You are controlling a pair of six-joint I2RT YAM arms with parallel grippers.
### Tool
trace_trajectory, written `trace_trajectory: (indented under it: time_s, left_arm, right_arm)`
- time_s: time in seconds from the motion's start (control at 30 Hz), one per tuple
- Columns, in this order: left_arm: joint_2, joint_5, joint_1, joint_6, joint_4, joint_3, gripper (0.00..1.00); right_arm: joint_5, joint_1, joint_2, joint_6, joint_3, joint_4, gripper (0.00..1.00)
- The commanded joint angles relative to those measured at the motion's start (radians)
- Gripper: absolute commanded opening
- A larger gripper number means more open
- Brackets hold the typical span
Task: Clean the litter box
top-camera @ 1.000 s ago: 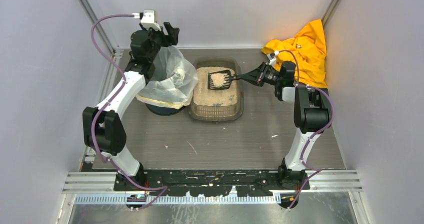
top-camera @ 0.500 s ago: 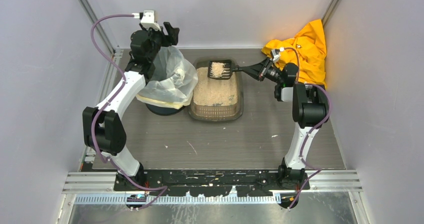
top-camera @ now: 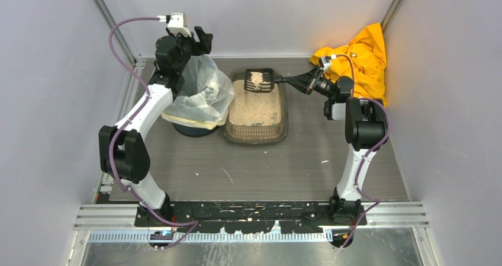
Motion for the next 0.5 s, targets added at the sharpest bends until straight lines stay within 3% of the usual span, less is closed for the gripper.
trace_trajectory:
  time_s: [0.0, 0.1, 0.17, 0.2, 0.3, 0.4, 0.47]
  left_arm:
    - [0.008, 0.004, -0.003, 0.001, 0.069, 0.047, 0.73]
    - [0.013, 0.017, -0.003, -0.003, 0.070, 0.057, 0.72]
    - [0.016, 0.015, -0.004, -0.007, 0.067, 0.056, 0.73]
    - [0.022, 0.007, -0.004, -0.013, 0.073, 0.057, 0.73]
    - [0.034, 0.015, -0.005, -0.030, 0.087, 0.067, 0.72]
    - [0.040, 0.009, -0.004, -0.034, 0.085, 0.074, 0.72]
    - [0.044, 0.004, -0.004, -0.022, 0.085, 0.078, 0.72]
  right_arm:
    - [-0.069, 0.037, -0.005, 0.010, 0.075, 0.036, 0.01]
    - [0.078, -0.036, -0.037, -0.003, -0.023, 0.038, 0.01]
    - [0.035, 0.015, -0.029, 0.017, 0.004, 0.058, 0.01]
    - [0.000, 0.040, -0.026, 0.004, 0.025, 0.021, 0.01]
    - [0.088, 0.015, -0.079, -0.120, -0.041, -0.123, 0.01]
    - [-0.016, 0.044, -0.087, -0.214, 0.019, -0.246, 0.01]
    - [0.029, -0.011, -0.117, -0.275, -0.014, -0.324, 0.01]
